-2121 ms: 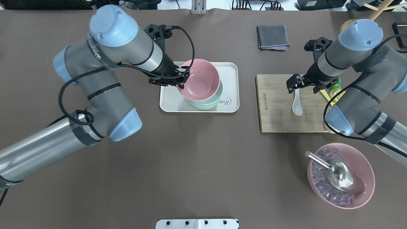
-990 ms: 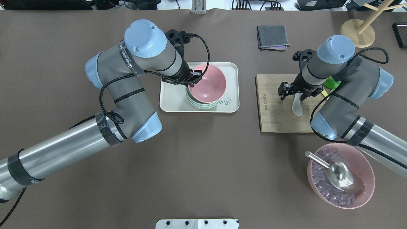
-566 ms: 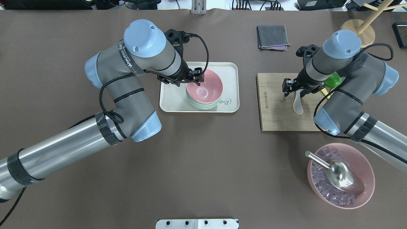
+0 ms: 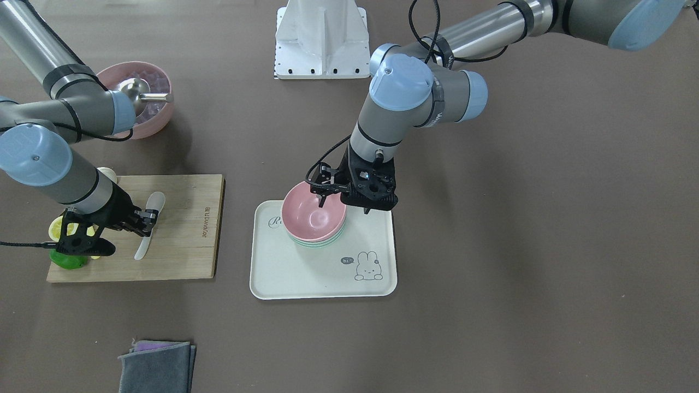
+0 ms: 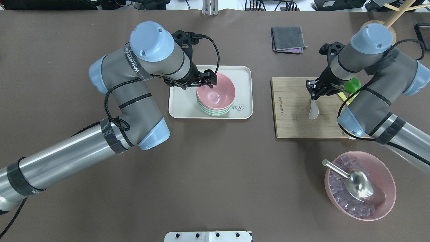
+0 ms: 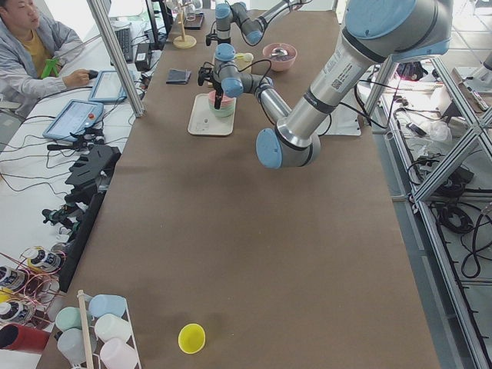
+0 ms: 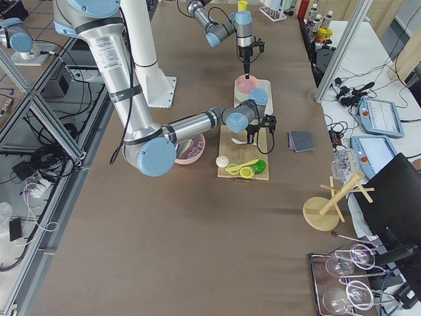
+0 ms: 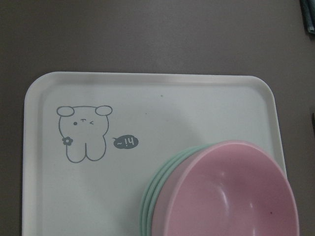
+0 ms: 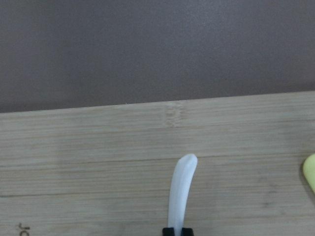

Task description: Stack pink bowl on green and place spoon

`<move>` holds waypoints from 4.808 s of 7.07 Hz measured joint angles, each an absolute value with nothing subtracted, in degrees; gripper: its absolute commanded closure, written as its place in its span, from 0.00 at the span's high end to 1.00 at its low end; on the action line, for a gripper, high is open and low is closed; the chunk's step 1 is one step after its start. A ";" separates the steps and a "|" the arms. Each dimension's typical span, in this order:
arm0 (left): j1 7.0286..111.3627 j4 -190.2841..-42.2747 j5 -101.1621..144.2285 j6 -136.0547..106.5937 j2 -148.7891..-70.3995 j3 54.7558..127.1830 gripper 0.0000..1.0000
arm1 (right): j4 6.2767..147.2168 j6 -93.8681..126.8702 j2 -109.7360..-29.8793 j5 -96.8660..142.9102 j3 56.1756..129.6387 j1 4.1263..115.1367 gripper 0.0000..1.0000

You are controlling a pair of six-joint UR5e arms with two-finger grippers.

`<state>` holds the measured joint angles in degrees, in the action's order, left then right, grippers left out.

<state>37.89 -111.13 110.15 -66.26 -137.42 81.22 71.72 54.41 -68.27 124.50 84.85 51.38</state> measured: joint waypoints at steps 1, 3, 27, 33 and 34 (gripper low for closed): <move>37.89 -111.51 109.74 -66.28 -137.34 81.27 0.97 | 71.82 54.74 -68.14 124.68 85.24 51.51 0.00; 39.30 -111.76 110.38 -64.50 -134.06 84.50 0.97 | 72.40 59.05 -64.54 124.88 86.87 52.01 0.00; 76.01 -110.10 132.20 -8.40 -93.32 90.38 0.98 | 71.85 8.67 -86.65 133.76 88.18 81.96 1.00; 76.17 -110.66 132.45 -8.69 -92.86 90.81 0.98 | 71.88 8.85 -86.18 133.80 88.22 81.88 1.00; 76.22 -110.71 132.45 -8.68 -92.96 90.84 0.98 | 71.89 8.83 -86.11 133.65 88.20 81.86 1.00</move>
<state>76.22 -110.71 132.45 -8.68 -92.96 90.84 71.89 8.83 -86.11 133.65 88.20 81.86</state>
